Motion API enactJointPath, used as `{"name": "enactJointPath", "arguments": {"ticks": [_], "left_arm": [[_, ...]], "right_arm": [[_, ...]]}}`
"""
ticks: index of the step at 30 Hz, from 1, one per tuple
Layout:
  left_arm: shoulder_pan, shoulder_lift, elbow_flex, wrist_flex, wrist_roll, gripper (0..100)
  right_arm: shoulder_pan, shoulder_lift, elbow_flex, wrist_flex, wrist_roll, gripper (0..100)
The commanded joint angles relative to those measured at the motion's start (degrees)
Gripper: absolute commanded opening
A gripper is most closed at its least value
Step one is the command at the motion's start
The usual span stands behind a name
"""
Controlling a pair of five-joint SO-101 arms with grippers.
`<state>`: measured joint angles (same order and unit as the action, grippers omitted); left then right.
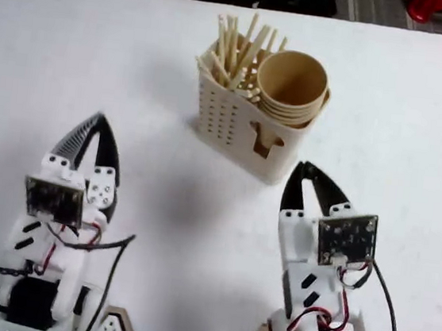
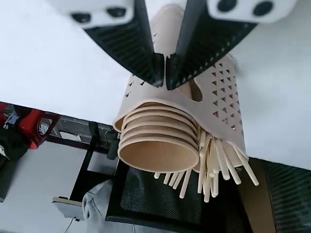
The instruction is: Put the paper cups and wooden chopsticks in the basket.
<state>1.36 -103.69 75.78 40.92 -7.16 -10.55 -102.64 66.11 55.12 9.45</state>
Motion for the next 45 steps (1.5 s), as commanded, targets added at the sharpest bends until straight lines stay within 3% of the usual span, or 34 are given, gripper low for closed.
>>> {"name": "enactJointPath", "arguments": {"ticks": [1,6,13,20,31,45], "left_arm": [[-0.40,-0.75,-0.35,5.01,-0.53,3],[-0.40,-0.75,4.57,8.88,-0.70,3],[-0.40,-0.84,20.40,8.62,-0.79,3],[-2.15,-0.75,21.19,17.67,-0.79,3],[-2.15,-0.75,21.19,32.79,-0.70,3],[-1.89,-0.66,21.19,32.79,-0.62,3]], "right_arm": [[-0.75,-0.48,-1.14,3.38,0.26,2.1],[-0.22,-0.66,3.69,8.31,0.09,2.1],[1.45,-0.66,20.22,6.99,0.26,2.1],[1.36,-0.66,30.86,7.25,0.18,1.9],[1.54,-0.66,30.77,17.89,0.18,2.1],[1.45,-0.66,30.77,17.80,0.18,2.0]]}}
